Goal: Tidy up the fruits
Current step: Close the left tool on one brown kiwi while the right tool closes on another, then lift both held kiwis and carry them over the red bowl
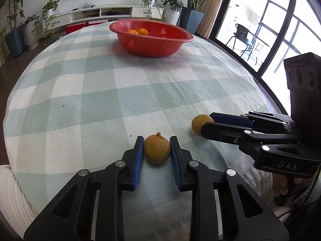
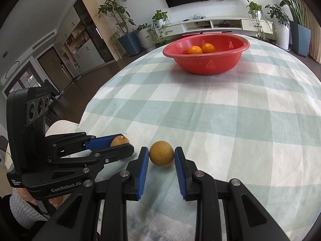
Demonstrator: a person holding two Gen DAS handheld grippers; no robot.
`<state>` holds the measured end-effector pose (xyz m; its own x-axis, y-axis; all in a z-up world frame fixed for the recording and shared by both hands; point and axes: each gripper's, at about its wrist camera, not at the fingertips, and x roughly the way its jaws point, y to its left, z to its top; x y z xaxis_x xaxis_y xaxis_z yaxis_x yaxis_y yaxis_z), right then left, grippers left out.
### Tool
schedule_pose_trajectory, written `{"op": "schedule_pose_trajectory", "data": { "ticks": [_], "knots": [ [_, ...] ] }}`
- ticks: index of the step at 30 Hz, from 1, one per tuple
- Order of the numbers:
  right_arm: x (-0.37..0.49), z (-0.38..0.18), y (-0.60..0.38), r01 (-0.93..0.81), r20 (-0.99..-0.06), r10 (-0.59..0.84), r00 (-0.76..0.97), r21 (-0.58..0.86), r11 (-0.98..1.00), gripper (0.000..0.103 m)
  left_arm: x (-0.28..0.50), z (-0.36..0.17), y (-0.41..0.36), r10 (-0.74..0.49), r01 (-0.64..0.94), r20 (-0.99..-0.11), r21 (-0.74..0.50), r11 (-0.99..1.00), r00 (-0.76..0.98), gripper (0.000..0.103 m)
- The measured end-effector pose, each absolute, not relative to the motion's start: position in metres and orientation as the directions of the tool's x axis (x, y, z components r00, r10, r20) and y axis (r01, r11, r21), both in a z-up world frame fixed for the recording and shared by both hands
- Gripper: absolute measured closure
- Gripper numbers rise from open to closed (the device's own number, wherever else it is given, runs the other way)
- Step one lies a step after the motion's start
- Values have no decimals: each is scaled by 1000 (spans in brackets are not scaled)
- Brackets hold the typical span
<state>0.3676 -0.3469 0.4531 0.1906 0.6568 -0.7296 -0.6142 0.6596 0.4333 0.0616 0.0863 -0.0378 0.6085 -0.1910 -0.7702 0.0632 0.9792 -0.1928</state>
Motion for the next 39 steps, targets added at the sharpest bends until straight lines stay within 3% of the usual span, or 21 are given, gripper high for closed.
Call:
{"op": "schedule_pose_trajectory", "data": {
  "ticks": [39],
  "knots": [
    [393, 466, -373, -512, -641, 739, 209, 572, 641, 74, 79, -17, 90, -217, 80, -744, -216, 973, 632, 79]
  ]
}}
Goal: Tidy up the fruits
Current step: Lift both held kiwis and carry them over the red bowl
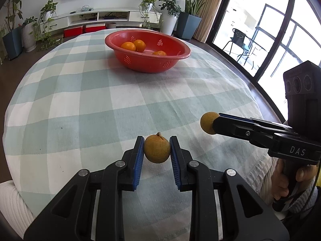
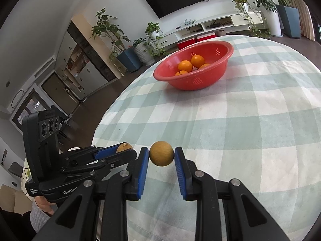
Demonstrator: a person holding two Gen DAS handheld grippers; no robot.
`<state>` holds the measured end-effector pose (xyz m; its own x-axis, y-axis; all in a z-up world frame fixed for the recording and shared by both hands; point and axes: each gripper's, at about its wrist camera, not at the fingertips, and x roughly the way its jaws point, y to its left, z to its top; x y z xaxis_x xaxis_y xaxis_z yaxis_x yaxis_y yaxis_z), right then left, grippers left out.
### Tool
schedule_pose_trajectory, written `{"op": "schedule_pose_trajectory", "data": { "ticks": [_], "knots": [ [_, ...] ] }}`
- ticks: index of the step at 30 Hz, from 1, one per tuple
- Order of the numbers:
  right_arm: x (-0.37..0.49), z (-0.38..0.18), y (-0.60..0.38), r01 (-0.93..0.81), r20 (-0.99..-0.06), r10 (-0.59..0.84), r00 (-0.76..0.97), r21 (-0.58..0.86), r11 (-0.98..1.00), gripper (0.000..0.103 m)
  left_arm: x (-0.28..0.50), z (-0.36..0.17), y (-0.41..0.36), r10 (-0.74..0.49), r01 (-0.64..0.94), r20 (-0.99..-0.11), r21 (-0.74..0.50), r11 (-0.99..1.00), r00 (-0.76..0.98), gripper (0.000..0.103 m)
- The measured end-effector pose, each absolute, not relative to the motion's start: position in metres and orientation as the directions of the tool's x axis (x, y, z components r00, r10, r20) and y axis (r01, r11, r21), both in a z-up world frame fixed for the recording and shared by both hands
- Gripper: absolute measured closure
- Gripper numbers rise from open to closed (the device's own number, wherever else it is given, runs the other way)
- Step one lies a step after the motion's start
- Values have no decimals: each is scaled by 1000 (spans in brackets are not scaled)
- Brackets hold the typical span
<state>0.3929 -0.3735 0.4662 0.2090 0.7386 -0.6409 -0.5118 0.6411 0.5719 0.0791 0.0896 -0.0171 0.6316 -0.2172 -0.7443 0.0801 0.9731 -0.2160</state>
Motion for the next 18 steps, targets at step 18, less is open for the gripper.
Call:
{"op": "schedule_pose_trajectory", "data": {
  "ticks": [18],
  "knots": [
    [411, 479, -372, -512, -624, 748, 227, 577, 637, 74, 98, -2, 88, -231, 102, -726, -218, 971, 648, 79]
  ]
}}
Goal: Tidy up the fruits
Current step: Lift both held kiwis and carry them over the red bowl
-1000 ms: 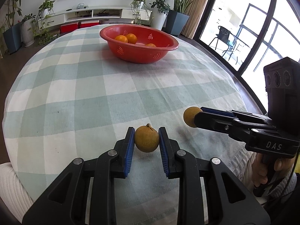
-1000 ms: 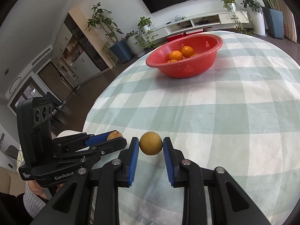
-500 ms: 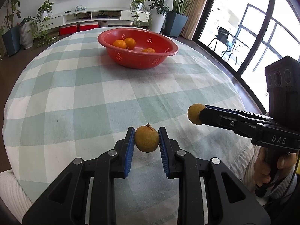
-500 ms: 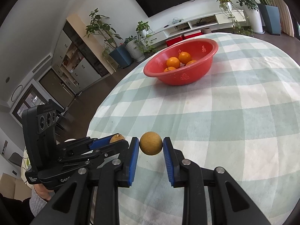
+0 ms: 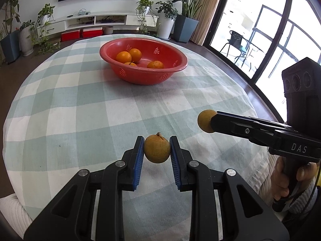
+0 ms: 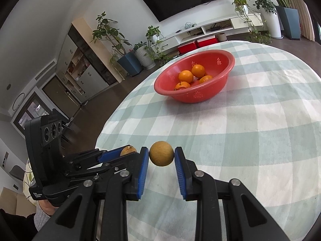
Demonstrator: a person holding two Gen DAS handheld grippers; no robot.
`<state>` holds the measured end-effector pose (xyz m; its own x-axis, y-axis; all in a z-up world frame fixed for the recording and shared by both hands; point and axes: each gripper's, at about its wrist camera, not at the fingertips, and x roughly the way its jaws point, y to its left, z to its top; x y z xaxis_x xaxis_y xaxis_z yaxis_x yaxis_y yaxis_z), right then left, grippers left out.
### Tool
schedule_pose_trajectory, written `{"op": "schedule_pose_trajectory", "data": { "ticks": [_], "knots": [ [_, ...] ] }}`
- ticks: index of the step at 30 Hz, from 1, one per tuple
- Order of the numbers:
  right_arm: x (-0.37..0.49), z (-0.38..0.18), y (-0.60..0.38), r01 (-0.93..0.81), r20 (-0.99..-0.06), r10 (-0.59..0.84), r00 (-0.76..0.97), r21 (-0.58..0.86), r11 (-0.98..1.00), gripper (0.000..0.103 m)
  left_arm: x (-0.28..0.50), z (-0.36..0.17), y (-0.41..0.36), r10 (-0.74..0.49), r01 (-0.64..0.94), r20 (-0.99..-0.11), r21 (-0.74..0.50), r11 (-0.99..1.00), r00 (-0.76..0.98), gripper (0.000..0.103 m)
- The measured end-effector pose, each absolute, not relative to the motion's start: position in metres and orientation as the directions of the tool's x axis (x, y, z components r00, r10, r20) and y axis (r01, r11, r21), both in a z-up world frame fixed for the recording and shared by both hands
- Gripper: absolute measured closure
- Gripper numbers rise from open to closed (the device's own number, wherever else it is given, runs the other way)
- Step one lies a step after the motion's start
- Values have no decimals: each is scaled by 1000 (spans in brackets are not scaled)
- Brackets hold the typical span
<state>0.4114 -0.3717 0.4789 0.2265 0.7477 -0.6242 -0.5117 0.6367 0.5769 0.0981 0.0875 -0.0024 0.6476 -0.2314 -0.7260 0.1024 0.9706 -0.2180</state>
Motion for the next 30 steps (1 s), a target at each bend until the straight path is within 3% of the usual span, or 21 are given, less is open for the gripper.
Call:
{"op": "schedule_pose_trajectory", "data": {
  "ticks": [30],
  "knots": [
    [477, 500, -359, -503, -595, 756, 272, 582, 639, 74, 161, 33, 93, -244, 134, -691, -211, 968, 681, 79]
  ]
}}
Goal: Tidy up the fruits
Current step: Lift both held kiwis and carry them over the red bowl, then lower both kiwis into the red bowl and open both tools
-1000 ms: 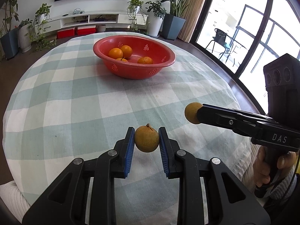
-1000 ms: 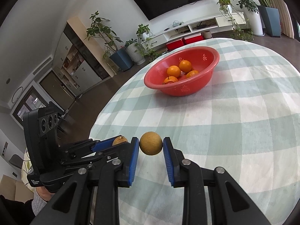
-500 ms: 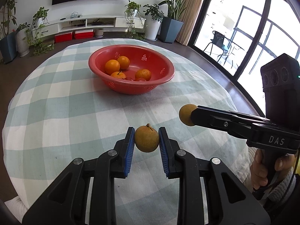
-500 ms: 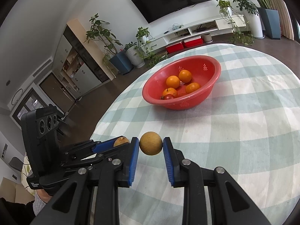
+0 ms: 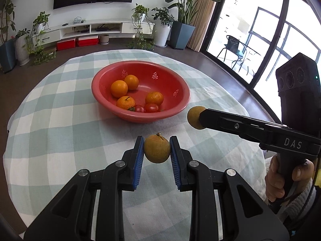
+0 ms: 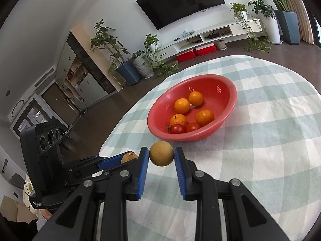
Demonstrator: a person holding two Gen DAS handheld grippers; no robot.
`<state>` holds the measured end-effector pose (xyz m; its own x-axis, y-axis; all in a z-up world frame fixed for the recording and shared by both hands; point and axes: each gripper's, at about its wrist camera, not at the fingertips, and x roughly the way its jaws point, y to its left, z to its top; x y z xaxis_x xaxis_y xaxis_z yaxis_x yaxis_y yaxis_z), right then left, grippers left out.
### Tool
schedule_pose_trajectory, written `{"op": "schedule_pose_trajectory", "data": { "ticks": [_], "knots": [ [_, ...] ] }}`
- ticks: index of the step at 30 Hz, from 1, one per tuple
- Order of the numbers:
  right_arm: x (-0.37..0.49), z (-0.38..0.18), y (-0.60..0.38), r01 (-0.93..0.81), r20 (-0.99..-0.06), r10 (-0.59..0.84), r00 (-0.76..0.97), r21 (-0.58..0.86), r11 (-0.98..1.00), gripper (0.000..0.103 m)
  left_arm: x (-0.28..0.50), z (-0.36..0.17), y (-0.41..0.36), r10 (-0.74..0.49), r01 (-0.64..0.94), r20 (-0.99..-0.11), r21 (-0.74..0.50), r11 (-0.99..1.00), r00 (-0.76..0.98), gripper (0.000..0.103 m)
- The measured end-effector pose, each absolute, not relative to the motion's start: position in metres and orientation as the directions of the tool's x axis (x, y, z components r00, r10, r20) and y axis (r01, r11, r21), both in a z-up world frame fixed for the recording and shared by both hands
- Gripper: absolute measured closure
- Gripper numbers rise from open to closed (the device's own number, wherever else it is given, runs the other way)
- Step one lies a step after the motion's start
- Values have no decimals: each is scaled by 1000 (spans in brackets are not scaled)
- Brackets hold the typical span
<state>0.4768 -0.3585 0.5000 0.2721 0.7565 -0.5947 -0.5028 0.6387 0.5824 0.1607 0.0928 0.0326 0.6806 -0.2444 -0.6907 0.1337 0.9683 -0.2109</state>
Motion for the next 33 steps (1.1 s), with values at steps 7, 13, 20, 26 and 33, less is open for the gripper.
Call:
{"op": "schedule_pose_trajectory", "data": {
  "ticks": [7, 13, 20, 26, 33],
  "knots": [
    [500, 502, -350, -504, -595, 750, 289, 572, 648, 74, 186, 41, 97, -244, 131, -684, -214, 968, 687, 79],
    [518, 499, -342, -505, -606, 738, 297, 556, 660, 74, 208, 43, 98, -246, 130, -691, -217, 968, 680, 79],
    [538, 492, -332, -505, -618, 726, 302, 543, 671, 74, 234, 42, 97, -239, 129, -700, -207, 970, 672, 79],
    [551, 483, -327, -498, -634, 713, 299, 534, 683, 74, 255, 38, 95, -239, 134, -708, -201, 970, 665, 79],
    [564, 473, -325, -479, -654, 696, 296, 529, 700, 74, 274, 30, 90, -233, 141, -723, -187, 972, 651, 79]
  ]
}}
